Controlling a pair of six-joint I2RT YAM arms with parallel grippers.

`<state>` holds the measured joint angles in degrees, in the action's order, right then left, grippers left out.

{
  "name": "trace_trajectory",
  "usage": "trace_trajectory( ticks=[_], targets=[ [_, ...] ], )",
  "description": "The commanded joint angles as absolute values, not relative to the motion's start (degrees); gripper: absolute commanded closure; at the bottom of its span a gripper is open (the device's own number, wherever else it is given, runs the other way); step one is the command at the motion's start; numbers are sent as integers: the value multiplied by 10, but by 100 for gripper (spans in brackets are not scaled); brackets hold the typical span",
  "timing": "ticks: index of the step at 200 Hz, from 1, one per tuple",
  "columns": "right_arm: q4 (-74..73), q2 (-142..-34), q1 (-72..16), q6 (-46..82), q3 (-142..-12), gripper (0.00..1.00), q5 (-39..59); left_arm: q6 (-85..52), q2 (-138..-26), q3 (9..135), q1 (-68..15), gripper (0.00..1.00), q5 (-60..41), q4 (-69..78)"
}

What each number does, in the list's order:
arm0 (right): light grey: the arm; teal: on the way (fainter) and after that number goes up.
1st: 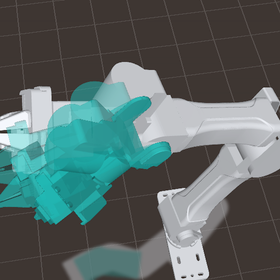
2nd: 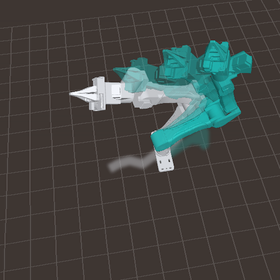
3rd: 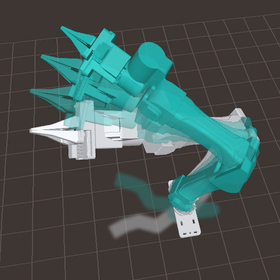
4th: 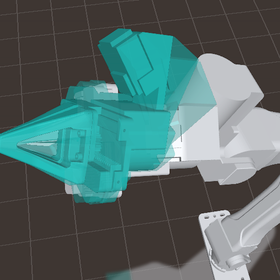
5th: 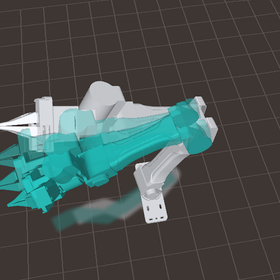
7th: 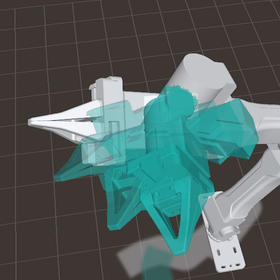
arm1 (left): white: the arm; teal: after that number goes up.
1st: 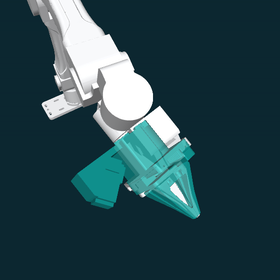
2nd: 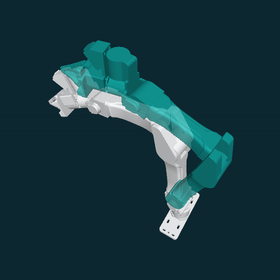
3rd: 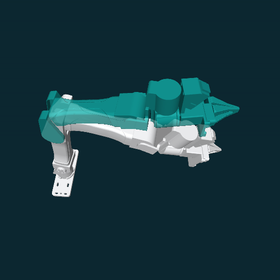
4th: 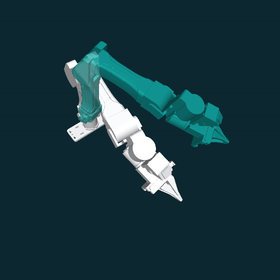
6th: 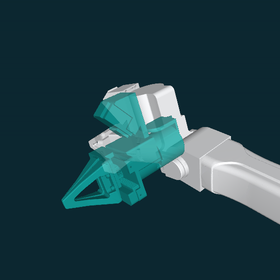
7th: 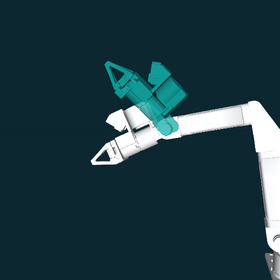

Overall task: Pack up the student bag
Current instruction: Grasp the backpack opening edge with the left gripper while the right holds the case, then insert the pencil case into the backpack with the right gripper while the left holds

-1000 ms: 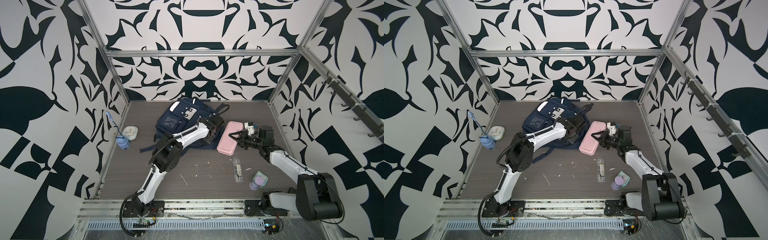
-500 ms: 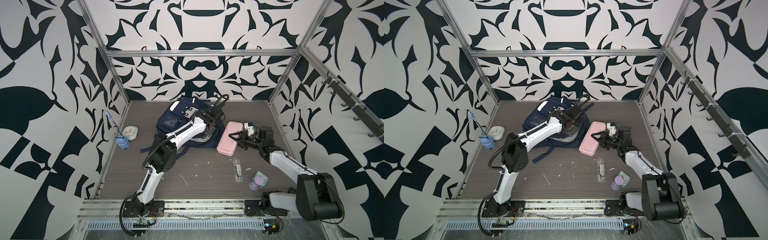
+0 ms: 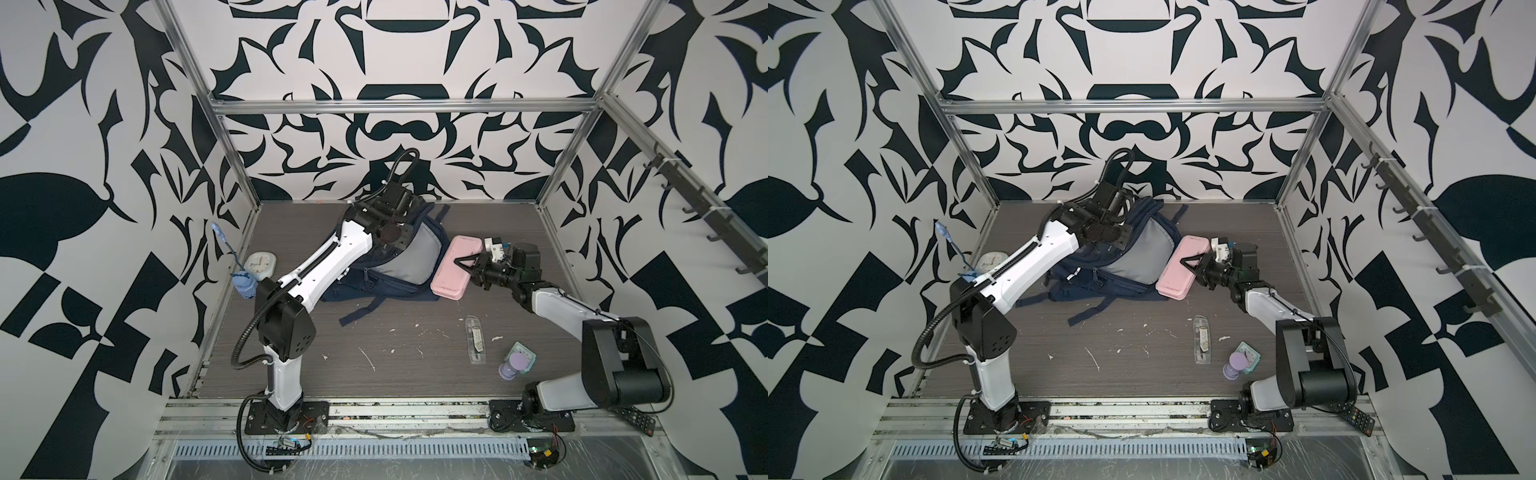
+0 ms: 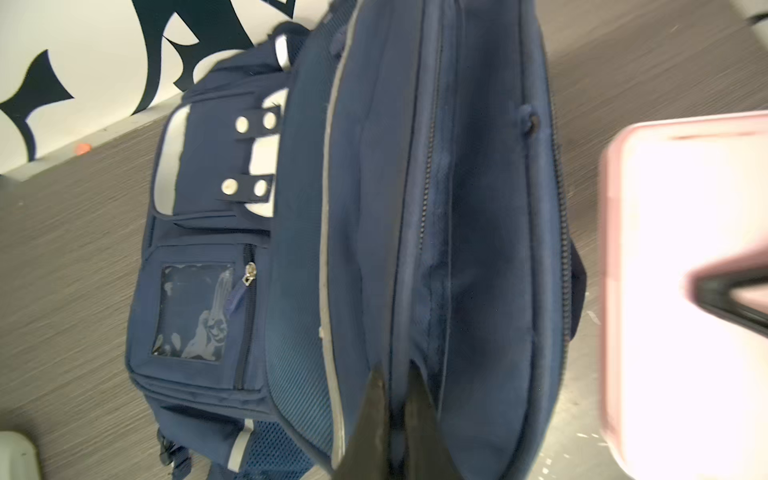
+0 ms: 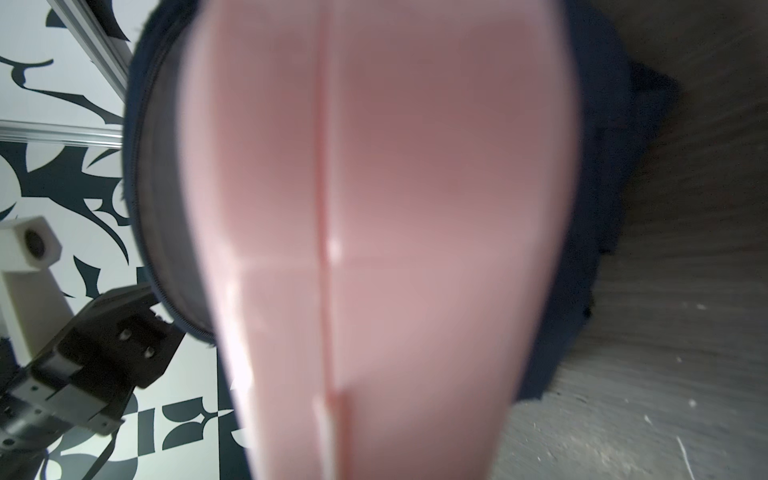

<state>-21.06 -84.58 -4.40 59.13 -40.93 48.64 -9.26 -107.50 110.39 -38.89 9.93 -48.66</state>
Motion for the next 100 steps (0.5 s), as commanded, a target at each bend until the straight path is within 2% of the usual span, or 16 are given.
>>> trace_trajectory(
  ticks=[1,46,100],
  targets=[
    [-285,-876,-76,613,-467,78,484,-115,-1047,1114,-384,100,35,-434],
    [-326,-996,-143,642,-573,78,457,-134,-1047,1113,-378,100,11,-430],
    [-376,-1156,-176,723,-696,77,427,-143,-1051,1122,-376,100,-1,-429]
  ],
)
